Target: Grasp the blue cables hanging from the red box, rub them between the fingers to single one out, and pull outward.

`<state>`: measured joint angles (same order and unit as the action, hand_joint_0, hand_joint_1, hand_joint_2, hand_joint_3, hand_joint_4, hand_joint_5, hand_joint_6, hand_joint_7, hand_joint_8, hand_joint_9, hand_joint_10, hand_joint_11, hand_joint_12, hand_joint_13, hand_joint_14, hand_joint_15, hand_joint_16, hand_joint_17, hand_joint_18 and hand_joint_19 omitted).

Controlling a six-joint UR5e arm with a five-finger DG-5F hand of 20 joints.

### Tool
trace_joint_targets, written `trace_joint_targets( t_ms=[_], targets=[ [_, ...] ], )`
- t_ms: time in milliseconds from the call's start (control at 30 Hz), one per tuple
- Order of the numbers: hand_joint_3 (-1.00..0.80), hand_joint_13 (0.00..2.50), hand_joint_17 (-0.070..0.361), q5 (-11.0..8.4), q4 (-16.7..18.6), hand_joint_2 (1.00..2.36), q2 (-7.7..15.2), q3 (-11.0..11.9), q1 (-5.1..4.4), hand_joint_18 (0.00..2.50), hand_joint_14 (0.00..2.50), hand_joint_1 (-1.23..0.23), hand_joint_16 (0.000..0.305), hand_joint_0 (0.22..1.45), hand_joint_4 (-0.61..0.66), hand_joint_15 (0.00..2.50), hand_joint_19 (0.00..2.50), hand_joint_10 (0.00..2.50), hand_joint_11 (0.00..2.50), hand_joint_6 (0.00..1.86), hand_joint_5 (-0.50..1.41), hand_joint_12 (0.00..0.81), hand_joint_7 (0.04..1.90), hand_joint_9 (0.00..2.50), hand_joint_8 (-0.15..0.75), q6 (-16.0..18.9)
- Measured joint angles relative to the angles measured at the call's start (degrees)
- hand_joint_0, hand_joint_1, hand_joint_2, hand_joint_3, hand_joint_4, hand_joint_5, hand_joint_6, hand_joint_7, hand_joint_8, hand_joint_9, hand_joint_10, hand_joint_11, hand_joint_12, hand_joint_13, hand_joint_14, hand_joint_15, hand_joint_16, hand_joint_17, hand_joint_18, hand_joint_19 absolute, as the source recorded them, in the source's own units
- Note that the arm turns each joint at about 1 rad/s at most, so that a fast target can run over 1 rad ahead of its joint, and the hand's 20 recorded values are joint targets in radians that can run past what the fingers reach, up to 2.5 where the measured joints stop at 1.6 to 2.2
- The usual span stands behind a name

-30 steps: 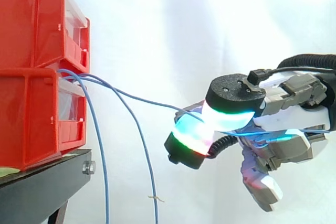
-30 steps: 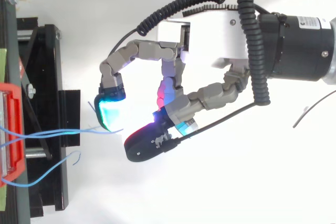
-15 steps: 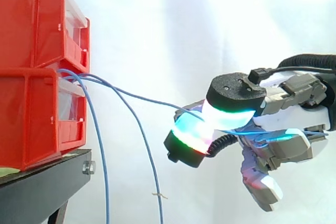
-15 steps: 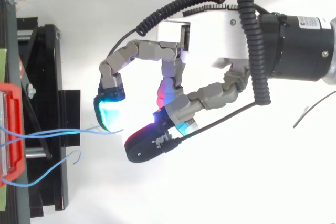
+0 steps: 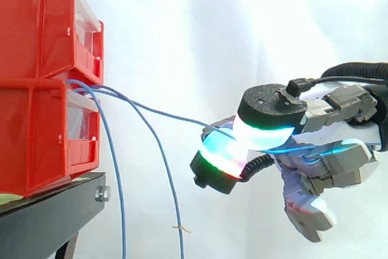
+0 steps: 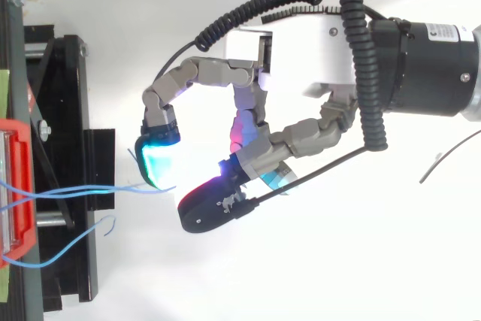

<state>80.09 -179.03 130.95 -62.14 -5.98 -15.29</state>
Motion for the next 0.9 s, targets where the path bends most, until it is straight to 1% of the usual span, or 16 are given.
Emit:
trace_joint_targets(
  t_ms=[67, 100, 267, 433, 567, 700, 733, 900],
  targets=[
    [-0.24, 1.49, 0.143, -0.01, 0.0, 1.01, 0.0, 0.0, 0.0, 1.31, 0.02, -0.66, 0.063, 0.57, -0.14, 0.51, 0.52, 0.03, 0.74, 0.76, 0.02, 0.45, 1.22, 1.9, 0.312, 0.0],
    [-0.24, 1.5, 0.146, -0.01, 0.0, 1.01, 0.0, 0.0, 0.0, 1.33, 0.02, -0.65, 0.065, 0.57, -0.14, 0.5, 0.51, 0.03, 0.73, 0.75, 0.03, 0.444, 1.22, 1.92, 0.3, 0.0],
    [-0.25, 1.54, 0.153, -0.02, 0.0, 1.01, 0.0, 0.0, 0.0, 1.37, 0.02, -0.58, 0.068, 0.57, -0.13, 0.48, 0.49, 0.03, 0.68, 0.73, 0.04, 0.449, 1.28, 1.95, 0.302, 0.0],
    [-0.25, 1.54, 0.154, -0.02, 0.0, 1.01, 0.0, 0.0, 0.0, 1.38, 0.02, -0.54, 0.069, 0.57, -0.13, 0.48, 0.49, 0.03, 0.68, 0.72, 0.04, 0.448, 1.29, 1.96, 0.296, 0.0],
    [-0.25, 1.55, 0.155, -0.02, 0.0, 1.01, 0.0, 0.0, 0.0, 1.38, 0.02, -0.53, 0.069, 0.57, -0.12, 0.48, 0.48, 0.03, 0.68, 0.72, 0.04, 0.448, 1.29, 1.96, 0.302, 0.0],
    [-0.23, 1.55, 0.154, -0.02, 0.0, 1.01, 0.0, 0.0, -0.06, 1.38, 0.02, -0.56, 0.068, 0.57, -0.12, 0.48, 0.48, 0.03, 0.68, 0.72, 0.04, 0.452, 1.29, 1.97, 0.308, 0.0],
    [-0.23, 1.56, 0.154, -0.02, 0.0, 1.01, 0.0, 0.0, -0.06, 1.38, 0.02, -0.57, 0.068, 0.57, -0.12, 0.48, 0.48, 0.03, 0.69, 0.72, 0.04, 0.445, 1.29, 2.01, 0.313, 0.0],
    [-0.25, 1.56, 0.152, -0.02, 0.0, 1.01, 0.0, 0.0, -0.07, 1.38, 0.02, -0.56, 0.068, 0.57, -0.12, 0.48, 0.49, 0.03, 0.7, 0.72, 0.04, 0.436, 1.28, 2.02, 0.294, 0.0]
  ],
)
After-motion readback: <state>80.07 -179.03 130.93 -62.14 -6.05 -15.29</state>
